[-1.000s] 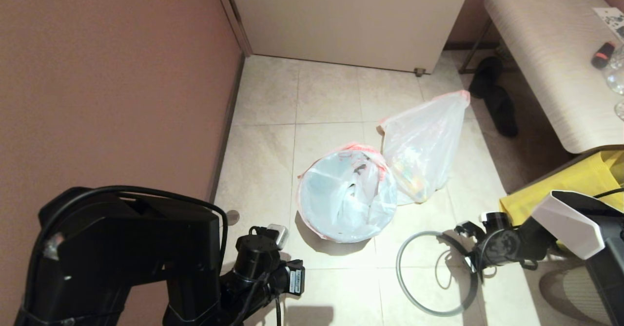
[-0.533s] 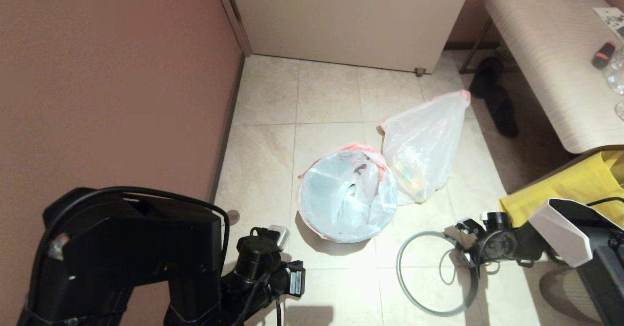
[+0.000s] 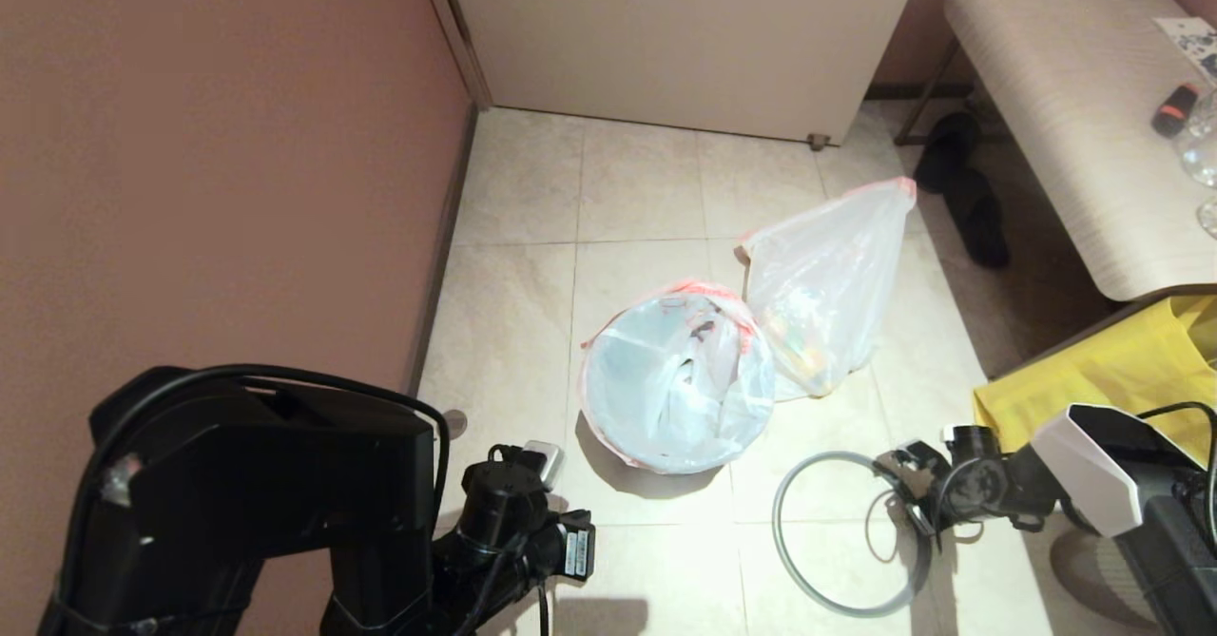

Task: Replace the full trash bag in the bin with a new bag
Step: Place the trash can ring on the trash can

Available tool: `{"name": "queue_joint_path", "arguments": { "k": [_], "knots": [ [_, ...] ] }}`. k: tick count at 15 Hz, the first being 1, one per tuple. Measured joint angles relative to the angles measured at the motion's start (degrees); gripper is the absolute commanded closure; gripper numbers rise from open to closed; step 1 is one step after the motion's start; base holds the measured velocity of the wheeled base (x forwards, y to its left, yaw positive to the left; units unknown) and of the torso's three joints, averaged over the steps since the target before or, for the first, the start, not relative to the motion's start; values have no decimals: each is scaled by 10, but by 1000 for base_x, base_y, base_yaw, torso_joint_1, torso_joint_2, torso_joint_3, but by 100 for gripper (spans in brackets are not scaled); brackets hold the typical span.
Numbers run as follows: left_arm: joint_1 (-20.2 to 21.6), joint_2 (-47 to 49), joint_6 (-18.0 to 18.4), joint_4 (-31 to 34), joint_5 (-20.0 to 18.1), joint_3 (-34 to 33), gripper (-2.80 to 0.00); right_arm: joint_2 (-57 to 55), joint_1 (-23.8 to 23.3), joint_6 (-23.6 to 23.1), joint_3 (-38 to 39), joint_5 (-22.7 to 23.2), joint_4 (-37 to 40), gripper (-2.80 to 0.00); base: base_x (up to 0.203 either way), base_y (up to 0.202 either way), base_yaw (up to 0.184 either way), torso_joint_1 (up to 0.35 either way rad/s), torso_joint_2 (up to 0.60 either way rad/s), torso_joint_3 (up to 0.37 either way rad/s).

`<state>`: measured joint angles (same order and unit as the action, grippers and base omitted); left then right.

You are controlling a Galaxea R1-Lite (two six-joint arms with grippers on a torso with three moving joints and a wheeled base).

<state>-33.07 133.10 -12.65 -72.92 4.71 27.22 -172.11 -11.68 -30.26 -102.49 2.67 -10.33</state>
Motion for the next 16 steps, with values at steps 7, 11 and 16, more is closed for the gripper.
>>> {"name": "queue_joint_path", "arguments": {
  "k": [7, 11, 16],
  "knots": [
    [2, 2, 0, 2, 0, 7, 0, 37, 0, 4, 50, 3, 1, 0, 0, 0, 0, 0, 0, 0],
    [4, 5, 0, -1, 2, 11, 0, 172, -1, 29, 158, 7, -4, 0, 0, 0, 0, 0, 0, 0],
    [10, 8, 6, -3, 10, 17, 0, 405, 2, 44, 260, 0, 5, 0, 0, 0, 0, 0, 0, 0]
  ]
}}
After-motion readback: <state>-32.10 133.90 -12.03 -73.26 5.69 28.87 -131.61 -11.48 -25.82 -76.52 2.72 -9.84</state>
